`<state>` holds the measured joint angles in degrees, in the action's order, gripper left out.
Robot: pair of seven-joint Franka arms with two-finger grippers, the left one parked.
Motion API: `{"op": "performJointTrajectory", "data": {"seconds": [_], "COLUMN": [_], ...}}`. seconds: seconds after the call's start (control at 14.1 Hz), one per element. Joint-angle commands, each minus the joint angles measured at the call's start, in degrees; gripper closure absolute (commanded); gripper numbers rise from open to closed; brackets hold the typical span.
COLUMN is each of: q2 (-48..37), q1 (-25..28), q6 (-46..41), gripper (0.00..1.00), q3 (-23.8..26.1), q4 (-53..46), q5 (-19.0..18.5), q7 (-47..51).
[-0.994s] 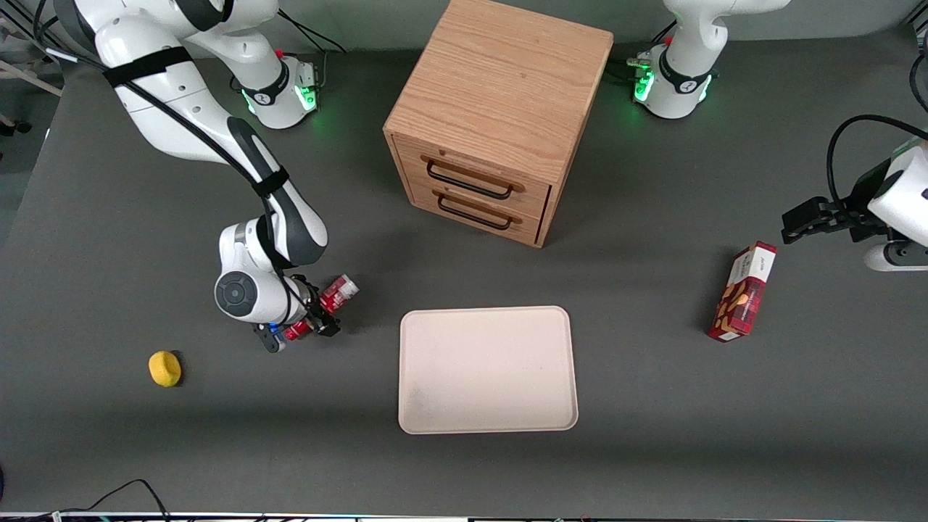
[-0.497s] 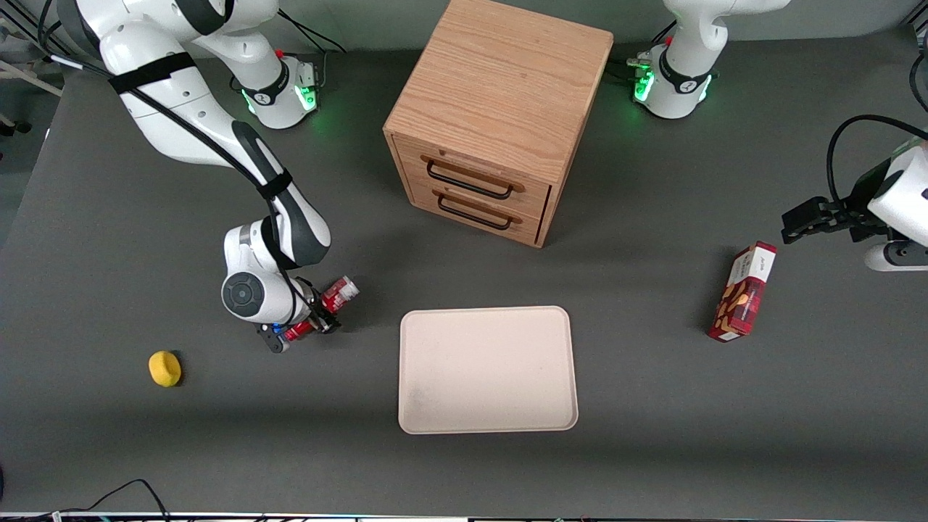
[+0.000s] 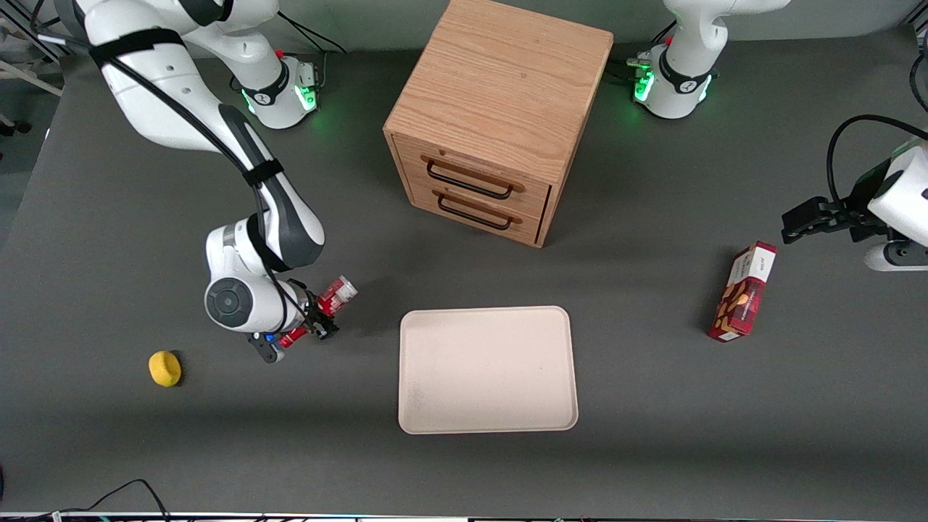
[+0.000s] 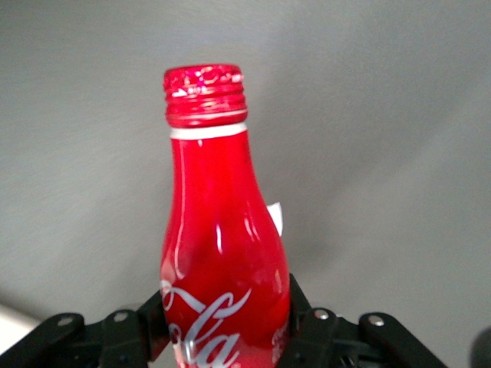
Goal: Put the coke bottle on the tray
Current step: 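Lift the bottle and carry it over the white tray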
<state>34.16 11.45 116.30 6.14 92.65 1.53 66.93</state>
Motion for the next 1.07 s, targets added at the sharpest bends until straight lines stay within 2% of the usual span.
{"op": "performJointTrajectory", "data": {"seconds": [0.0, 0.28, 0.43, 0.64, 0.85, 0.99], "q2": [-2.6, -2.8, -2.5, -0.5, 7.8, 11.1], "q1": [0.0, -0.1, -0.1, 0.0, 0.9, 1.6], "q6": [-5.5, -13.0, -16.1, -15.8, -12.5, -8.0], "gripper": [1.0, 1.0, 1.0, 1.0, 1.0, 1.0], "q3": [2.0, 6.7, 7.2, 7.2, 10.0, 10.3], "q4": [-4.6, -14.3, -19.1, -21.5, -29.4, -30.6], "q5": [-0.8, -0.8, -0.5, -0.2, 0.8, 0.8], "q7": [-1.7, -8.1, -18.3, -36.5, -37.5, -37.5]}}
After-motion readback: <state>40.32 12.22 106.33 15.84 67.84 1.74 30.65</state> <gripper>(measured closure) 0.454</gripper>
